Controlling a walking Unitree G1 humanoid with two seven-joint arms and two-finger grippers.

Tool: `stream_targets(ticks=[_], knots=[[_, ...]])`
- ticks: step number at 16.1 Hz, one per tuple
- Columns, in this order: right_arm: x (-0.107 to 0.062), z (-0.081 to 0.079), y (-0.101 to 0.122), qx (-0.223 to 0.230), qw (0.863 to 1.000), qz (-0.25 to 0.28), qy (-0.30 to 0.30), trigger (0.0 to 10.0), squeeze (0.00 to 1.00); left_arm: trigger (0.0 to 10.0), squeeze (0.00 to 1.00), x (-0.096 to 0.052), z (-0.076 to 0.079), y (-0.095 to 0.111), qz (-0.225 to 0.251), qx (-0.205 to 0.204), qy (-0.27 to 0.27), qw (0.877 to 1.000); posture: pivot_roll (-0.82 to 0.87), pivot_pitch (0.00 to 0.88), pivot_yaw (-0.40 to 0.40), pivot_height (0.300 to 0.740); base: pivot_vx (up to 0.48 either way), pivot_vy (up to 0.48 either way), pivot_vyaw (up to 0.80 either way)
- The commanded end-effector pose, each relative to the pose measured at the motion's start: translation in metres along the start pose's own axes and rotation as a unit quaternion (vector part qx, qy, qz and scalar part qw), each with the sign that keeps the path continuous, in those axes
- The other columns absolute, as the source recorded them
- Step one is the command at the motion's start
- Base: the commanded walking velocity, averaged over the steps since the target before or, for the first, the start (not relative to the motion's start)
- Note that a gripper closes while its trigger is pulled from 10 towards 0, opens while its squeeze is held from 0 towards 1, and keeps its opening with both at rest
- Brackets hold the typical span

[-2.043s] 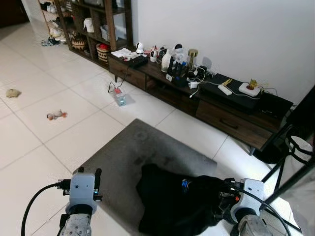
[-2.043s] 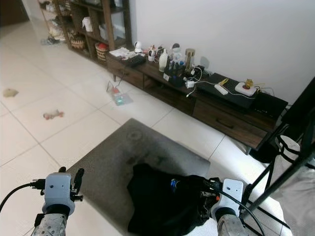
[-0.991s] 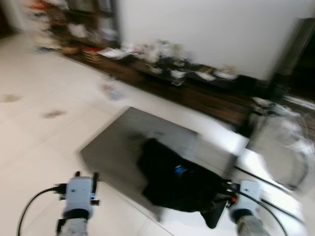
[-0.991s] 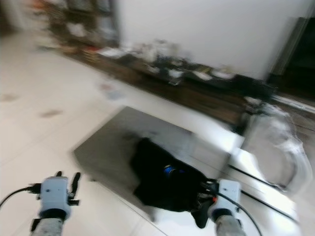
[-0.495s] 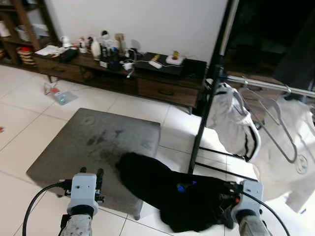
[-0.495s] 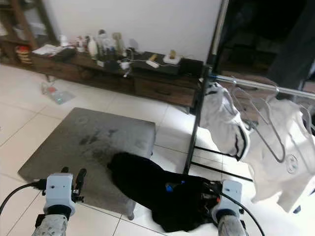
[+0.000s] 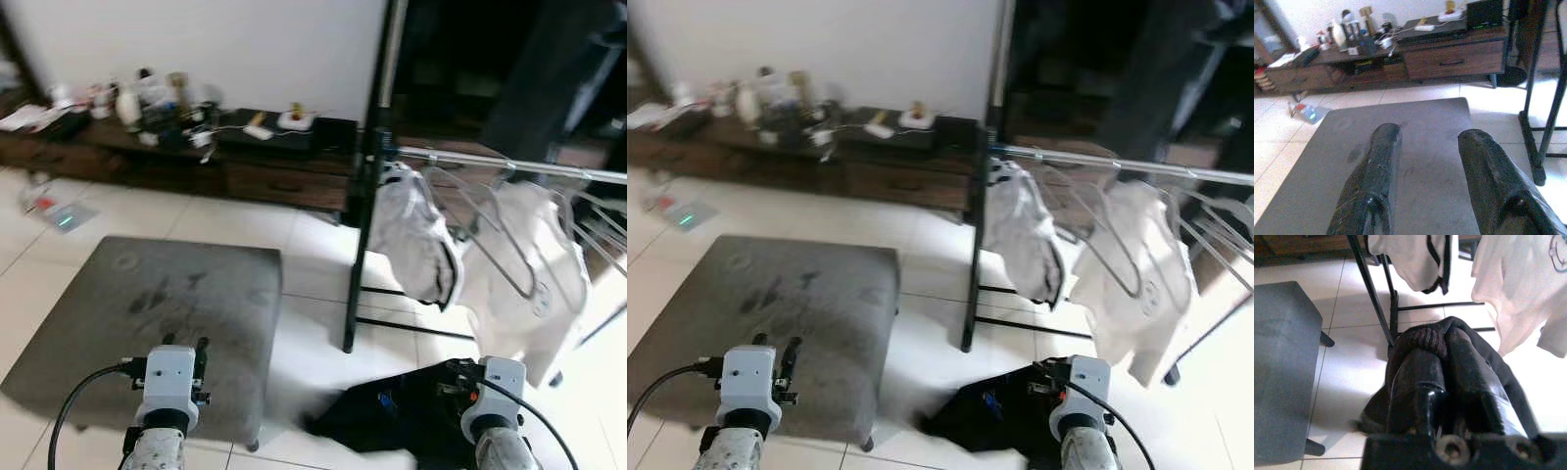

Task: Hang hanger

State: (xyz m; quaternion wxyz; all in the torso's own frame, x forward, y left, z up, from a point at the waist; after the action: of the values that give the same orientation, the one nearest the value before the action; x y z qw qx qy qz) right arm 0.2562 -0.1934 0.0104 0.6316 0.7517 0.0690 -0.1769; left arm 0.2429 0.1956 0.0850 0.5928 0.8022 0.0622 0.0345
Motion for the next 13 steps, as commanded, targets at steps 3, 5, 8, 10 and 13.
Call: stream_targets(ticks=[3, 5, 8, 10, 13], knots=[[-0.002, -0.015, 0.027, -0.026, 0.996, 0.081, 0.038, 10.0, 0.00, 10.0, 0.00, -0.007, -0.001, -0.005, -0.001, 0.023, -0.025, 0.999, -0.02, 0.084, -0.009, 0.740, 0.000, 0.000, -0.27], [-0.006, -0.022, 0.040, -0.026, 0.992, 0.115, 0.052, 10.0, 0.00, 10.0, 0.00, -0.016, -0.004, -0.013, -0.008, 0.047, -0.048, 0.998, -0.03, 0.077, -0.001, 0.740, 0.000, 0.000, 0.00], [-0.018, -0.023, 0.051, -0.036, 0.986, 0.152, 0.056, 10.0, 0.00, 10.0, 0.00, -0.025, -0.006, -0.015, -0.006, 0.047, -0.063, 0.997, -0.03, 0.064, 0.003, 0.740, 0.000, 0.000, 0.00], [-0.025, -0.024, 0.057, -0.036, 0.984, 0.162, 0.058, 10.0, 0.00, 10.0, 0.00, -0.021, -0.004, -0.012, 0.001, 0.026, -0.058, 0.998, -0.04, 0.049, -0.005, 0.740, 0.000, 0.000, 0.00], [-0.024, -0.021, 0.056, -0.027, 0.986, 0.157, 0.044, 10.0, 0.00, 10.0, 0.00, -0.015, 0.005, -0.006, 0.015, 0.018, -0.064, 0.998, -0.04, 0.024, -0.011, 0.740, 0.000, -0.096, 0.00]])
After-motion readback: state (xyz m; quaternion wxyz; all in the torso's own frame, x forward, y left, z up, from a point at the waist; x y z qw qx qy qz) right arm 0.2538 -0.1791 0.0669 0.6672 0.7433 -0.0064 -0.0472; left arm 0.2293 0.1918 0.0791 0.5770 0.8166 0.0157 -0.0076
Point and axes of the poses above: a point about 5 cm out from each wrist's last joint towards the gripper, its own x axis pointing out of the wrist towards the gripper, its own y axis along the axis of the wrist's last joint, z = x × y, the point moved 1 cm from there along x, pointing out of the wrist towards the gripper, and after that the axes turned 3 degrees about x, right-handed, at the moved point
